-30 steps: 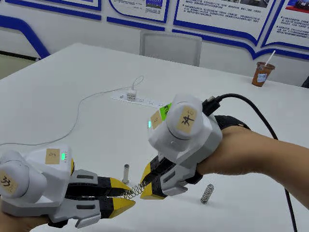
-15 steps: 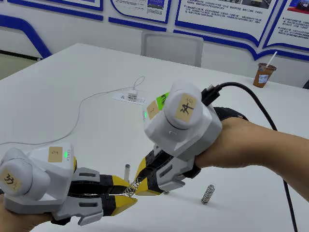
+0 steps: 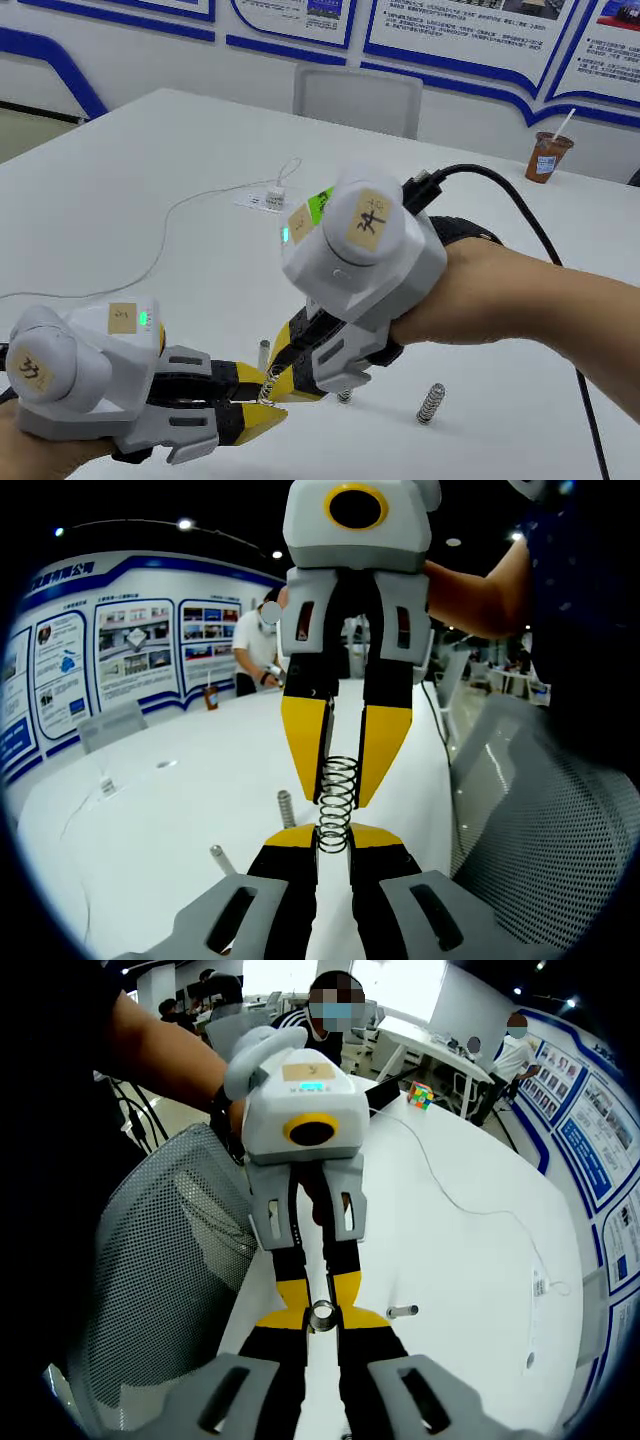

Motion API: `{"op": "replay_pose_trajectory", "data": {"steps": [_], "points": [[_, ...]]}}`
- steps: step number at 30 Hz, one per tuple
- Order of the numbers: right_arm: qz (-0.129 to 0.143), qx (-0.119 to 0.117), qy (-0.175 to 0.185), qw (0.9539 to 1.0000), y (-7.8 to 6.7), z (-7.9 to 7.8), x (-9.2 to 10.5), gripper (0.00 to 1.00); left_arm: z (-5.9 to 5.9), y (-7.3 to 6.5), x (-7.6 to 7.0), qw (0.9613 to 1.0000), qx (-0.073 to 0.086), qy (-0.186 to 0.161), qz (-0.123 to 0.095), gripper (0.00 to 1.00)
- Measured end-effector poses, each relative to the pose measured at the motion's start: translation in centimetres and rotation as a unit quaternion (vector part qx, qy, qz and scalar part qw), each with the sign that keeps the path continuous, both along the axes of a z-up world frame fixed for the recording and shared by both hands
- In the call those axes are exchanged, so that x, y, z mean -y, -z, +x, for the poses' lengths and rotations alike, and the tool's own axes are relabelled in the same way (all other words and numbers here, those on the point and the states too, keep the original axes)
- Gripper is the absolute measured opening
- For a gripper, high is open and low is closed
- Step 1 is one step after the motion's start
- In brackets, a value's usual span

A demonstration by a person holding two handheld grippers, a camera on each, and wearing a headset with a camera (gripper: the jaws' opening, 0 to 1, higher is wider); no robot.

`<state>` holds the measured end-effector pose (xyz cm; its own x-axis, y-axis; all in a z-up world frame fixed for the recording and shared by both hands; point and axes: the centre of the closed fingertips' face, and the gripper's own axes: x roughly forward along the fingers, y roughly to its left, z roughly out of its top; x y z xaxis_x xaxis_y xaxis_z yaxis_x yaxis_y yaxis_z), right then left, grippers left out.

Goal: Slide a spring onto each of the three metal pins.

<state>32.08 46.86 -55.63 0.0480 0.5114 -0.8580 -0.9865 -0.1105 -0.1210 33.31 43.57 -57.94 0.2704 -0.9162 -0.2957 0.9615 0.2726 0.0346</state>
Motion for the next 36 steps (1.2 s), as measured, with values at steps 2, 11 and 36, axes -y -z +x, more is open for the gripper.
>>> {"op": "replay_pose_trajectory", "data": {"steps": [2,11,36], "points": [[0.000,-0.001,0.000,1.0000,0.1,0.0,-0.1,0.12,0.0,0.1,0.1,1.0000,-0.001,0.000,0.000,0.11],[-0.007,-0.001,-0.001,1.0000,0.4,-0.1,-0.1,0.12,-0.1,0.3,0.2,1.0000,-0.006,-0.003,-0.005,0.12],[-0.012,0.010,0.025,0.9996,-0.5,2.2,0.9,0.12,0.6,0.7,-2.2,0.9986,-0.018,-0.050,-0.006,0.28]]}}
